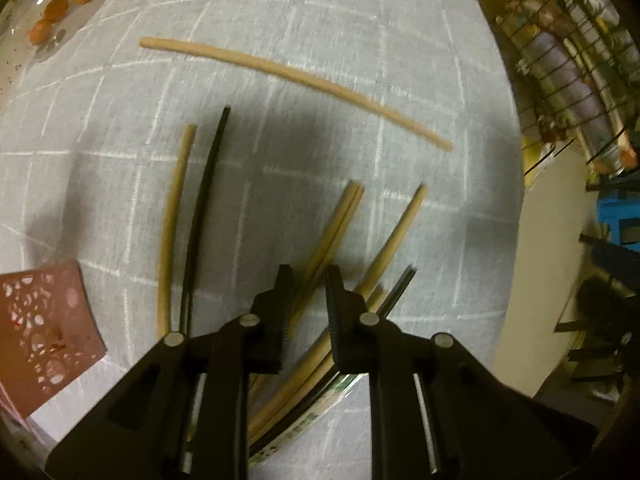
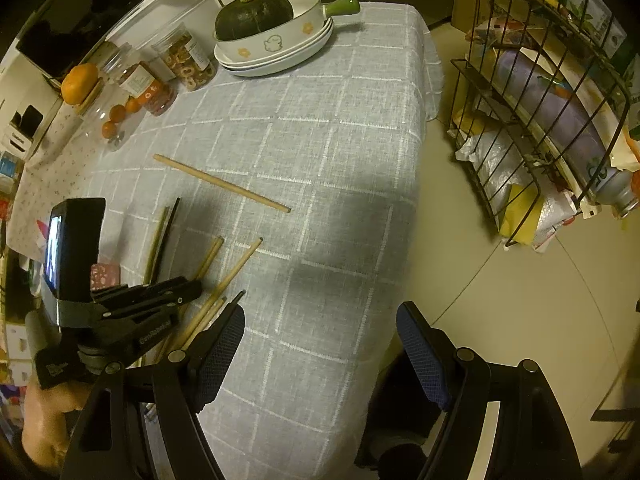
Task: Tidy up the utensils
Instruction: 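Lower the left tool onto the chopstick pile and close on several chopsticks, then raise the chopsticks upright with the left tool while the right tool grasps a chopstick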
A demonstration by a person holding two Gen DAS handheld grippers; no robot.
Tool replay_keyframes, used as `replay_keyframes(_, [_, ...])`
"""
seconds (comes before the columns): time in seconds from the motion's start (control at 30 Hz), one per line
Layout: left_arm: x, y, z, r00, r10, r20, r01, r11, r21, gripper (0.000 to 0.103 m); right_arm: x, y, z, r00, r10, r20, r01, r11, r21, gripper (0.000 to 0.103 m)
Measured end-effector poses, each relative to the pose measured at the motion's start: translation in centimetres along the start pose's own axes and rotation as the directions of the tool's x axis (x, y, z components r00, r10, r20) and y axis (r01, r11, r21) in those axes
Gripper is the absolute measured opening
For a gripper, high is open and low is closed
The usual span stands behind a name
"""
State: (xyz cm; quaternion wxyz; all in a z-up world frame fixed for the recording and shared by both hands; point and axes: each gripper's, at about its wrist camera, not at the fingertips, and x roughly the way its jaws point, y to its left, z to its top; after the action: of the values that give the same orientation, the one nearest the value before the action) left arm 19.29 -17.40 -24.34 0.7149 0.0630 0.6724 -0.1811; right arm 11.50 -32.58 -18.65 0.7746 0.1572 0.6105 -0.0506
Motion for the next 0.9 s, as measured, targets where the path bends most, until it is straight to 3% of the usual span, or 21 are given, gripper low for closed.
replay_keyframes(0.13, [0.3,0.4,0.9,0.998,-0.052,0.035,0.053,0.999,-0.009,0.017,0.0,0.0,0.0,1.000,0.001,-0.003,-0.001,1.000,-0.001,0.080])
replay_keyframes(0.27, [0.3,0.6,1.0,0.999,-0.028,0.038,0.027,0.999,0.021,0.015,0.3,-0.1,0.0,1.000,0.012,-0.018,-0.012,1.000,0.011,0.080])
replay_keyframes(0.4, [-0.8,0.3,-0.7,0.994,0.049,0.094,-0.053,0.997,0.047,0.010,0.5,0.2,0.1,0.999,0.019,-0.027,-0.019,1.000,0.014,0.080])
replay_keyframes(0.5, [-2.8,0.9,-2.1,0.990,0.024,0.139,-0.029,0.999,0.037,0.006,1.1,0.6,0.2,0.997,0.058,-0.047,-0.057,0.998,0.029,0.080])
replay_keyframes(0.7, [-8.3,1.0,-6.0,0.970,0.005,0.242,-0.028,0.996,0.088,0.006,2.6,2.2,0.7,0.988,0.140,-0.071,-0.136,0.989,0.056,0.080])
replay_keyframes(0.77, [-10.1,1.6,-7.3,0.961,-0.014,0.277,-0.010,0.996,0.085,0.006,3.4,3.3,0.7,0.979,0.186,-0.079,-0.182,0.982,0.050,0.080])
replay_keyframes(0.9, [-11.8,2.3,-9.2,0.944,-0.036,0.329,0.017,0.998,0.060,0.005,5.2,5.5,0.8,0.974,0.204,-0.102,-0.202,0.979,0.024,0.077])
